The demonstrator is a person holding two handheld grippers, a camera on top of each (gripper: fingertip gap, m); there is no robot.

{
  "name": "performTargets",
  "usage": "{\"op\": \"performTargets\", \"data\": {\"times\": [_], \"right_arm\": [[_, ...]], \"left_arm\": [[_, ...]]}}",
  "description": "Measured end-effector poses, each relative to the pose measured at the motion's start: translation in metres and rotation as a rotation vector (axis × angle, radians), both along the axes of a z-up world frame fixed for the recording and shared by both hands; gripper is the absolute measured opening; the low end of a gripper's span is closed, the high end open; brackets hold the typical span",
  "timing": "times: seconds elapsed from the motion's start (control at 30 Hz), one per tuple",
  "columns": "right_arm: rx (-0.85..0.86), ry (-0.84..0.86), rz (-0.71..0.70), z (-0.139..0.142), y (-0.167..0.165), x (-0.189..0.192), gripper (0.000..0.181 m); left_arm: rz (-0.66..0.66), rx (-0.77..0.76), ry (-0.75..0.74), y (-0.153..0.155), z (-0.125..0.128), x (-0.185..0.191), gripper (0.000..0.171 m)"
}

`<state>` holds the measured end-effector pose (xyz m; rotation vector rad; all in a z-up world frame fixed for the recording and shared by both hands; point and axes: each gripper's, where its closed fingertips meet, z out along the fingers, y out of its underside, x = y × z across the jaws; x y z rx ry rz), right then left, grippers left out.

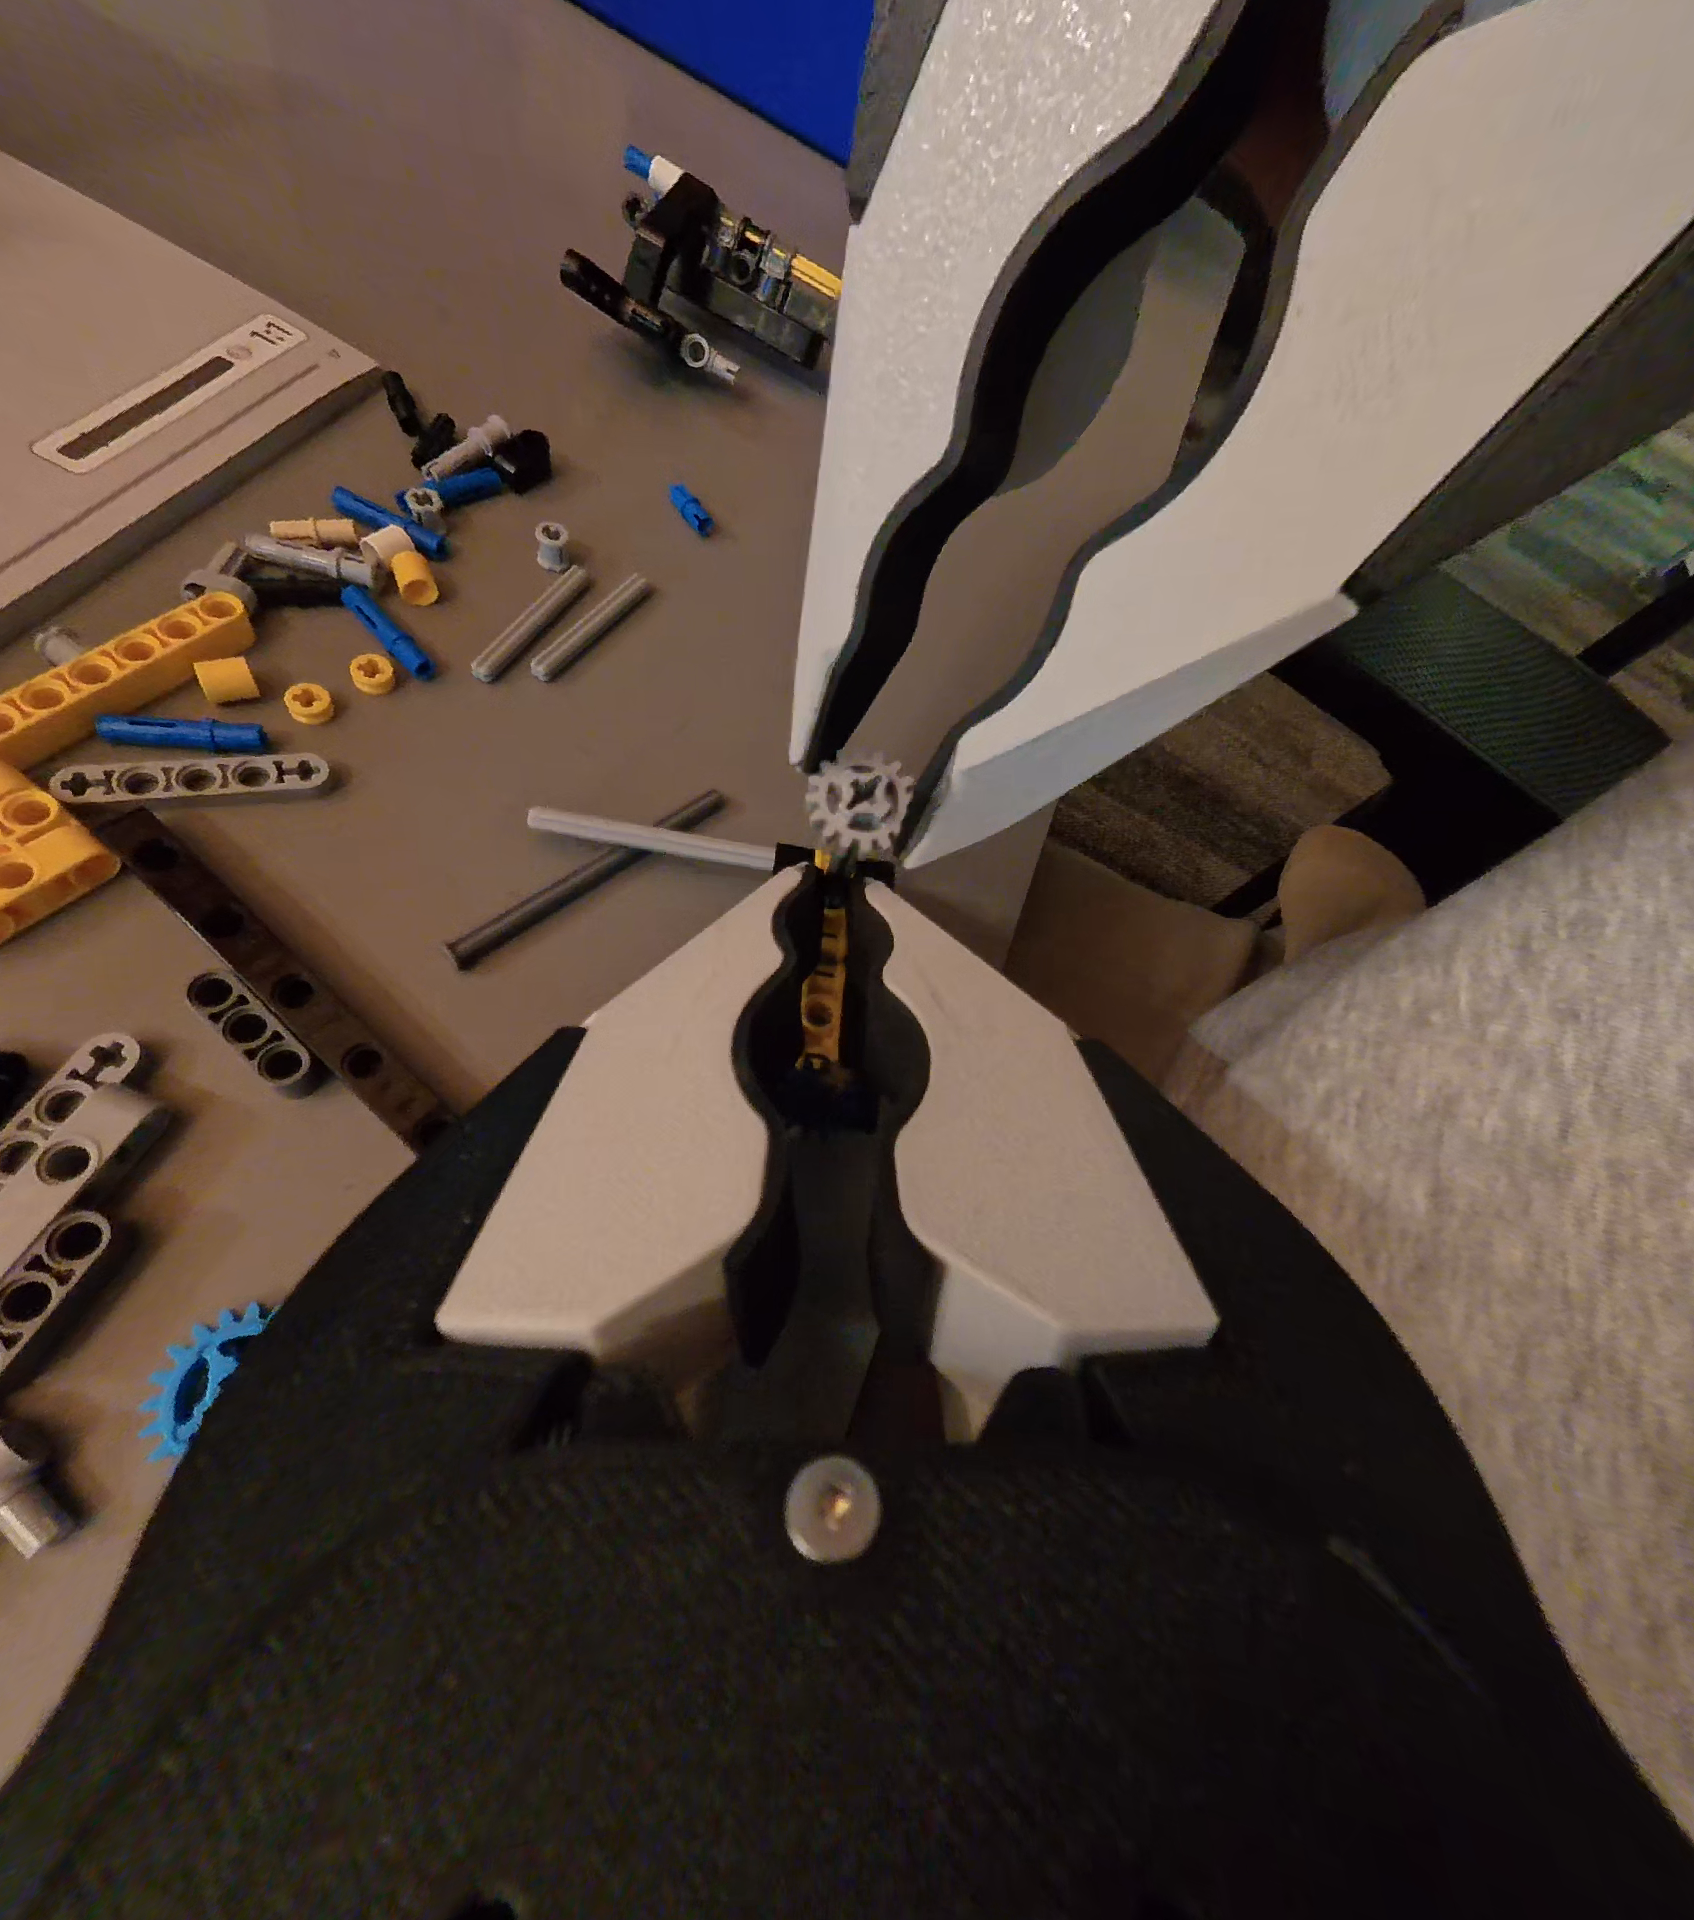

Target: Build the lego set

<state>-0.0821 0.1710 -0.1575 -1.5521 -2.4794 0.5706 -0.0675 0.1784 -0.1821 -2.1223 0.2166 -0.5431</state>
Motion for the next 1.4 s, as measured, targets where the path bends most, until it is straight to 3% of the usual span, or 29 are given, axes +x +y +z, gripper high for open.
{"op": "performTargets", "data": {"times": [0.7,1.4], "right_arm": [[-0.044,0.053,-0.030,0.0008,0.0008,0.0004,0.016],[-0.041,-0.005,-0.006,-0.0010,0.0006,0.0038,0.016]], "left_arm": [[0.001,-0.010,-0.022,0.0006,0.0000,0.0000,0.004],[-0.004,-0.001,-0.001,0.0008,-0.0001,0.0006,0.003]]}}
